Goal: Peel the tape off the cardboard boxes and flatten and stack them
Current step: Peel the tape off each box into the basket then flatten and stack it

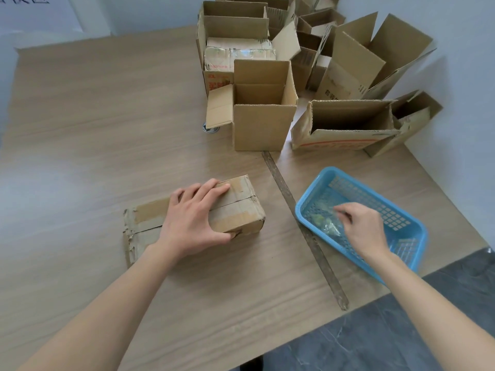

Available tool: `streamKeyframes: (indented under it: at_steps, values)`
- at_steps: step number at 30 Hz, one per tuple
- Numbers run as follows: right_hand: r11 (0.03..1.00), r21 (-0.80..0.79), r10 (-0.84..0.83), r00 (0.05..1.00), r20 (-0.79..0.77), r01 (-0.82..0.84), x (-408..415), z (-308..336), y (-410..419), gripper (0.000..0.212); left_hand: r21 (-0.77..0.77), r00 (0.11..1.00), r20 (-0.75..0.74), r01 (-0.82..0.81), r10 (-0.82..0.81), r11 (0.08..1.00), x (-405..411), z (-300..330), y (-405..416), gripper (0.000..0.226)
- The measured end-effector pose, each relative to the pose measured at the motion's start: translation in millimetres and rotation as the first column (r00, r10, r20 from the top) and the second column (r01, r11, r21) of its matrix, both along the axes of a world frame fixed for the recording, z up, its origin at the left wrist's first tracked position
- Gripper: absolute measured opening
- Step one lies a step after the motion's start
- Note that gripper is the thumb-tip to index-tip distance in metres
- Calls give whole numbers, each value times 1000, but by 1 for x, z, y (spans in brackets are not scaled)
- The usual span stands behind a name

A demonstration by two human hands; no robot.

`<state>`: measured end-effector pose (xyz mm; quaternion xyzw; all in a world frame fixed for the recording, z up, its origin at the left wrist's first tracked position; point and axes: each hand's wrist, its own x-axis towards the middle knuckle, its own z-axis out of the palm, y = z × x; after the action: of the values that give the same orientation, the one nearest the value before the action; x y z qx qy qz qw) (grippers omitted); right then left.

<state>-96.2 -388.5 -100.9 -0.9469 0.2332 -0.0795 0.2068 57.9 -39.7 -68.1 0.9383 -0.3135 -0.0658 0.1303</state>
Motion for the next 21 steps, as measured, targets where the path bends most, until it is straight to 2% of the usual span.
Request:
streamKeyframes:
  at_steps: [4,7,10,12,14,19,21]
  values:
    - [995,103,18,985,-171,-1,1,-18,-9,23,-10,1000,0,-9,9,1000,0,-1,0,107]
    - [991,53,134,953,-274,-124,1,-18,-9,35,-9,1000,-7,-11,11,1000,1,-2,0,107]
    - [978,-73,154,909,-388,-197,1,-11,-7,40,-17,1000,-8,-10,10,1000,0,-1,-1,107]
    - [959,-149,167,905,-390,-241,2,-10,-7,30,-20,1000,-4,-11,11,1000,0,0,-1,106]
    - [961,-152,171,925,-340,-233,2,-12,-7,24,-19,1000,-5,-10,10,1000,0,1,-2,106]
    - [980,-110,125,946,-300,-164,1,-10,-7,42,-11,1000,-2,-9,9,1000,0,2,-1,107]
    - [980,-97,136,940,-314,-174,3,-6,-6,56,-13,1000,1,-8,8,1000,0,1,-2,107]
